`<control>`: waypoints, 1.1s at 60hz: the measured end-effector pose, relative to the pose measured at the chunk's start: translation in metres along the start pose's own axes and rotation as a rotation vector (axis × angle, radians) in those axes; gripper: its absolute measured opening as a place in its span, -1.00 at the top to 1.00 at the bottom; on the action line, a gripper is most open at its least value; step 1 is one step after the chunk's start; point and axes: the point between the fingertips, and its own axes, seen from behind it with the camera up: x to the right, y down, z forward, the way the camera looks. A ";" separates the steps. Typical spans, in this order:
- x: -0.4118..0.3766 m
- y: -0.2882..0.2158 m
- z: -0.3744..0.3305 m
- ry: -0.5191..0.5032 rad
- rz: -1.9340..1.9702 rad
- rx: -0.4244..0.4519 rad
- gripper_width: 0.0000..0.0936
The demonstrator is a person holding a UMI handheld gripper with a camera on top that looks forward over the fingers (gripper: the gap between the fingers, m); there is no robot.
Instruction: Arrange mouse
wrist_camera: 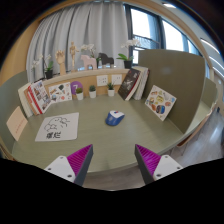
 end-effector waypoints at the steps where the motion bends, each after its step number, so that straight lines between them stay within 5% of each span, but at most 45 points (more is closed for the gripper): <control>1: 0.000 -0.002 0.010 -0.013 -0.004 -0.002 -0.80; 24: 0.015 -0.044 0.195 -0.118 -0.057 -0.058 -0.79; 45: -0.030 -0.063 0.258 -0.295 -0.097 -0.177 -0.77; 66: -0.051 -0.062 0.286 -0.345 -0.284 -0.179 -0.14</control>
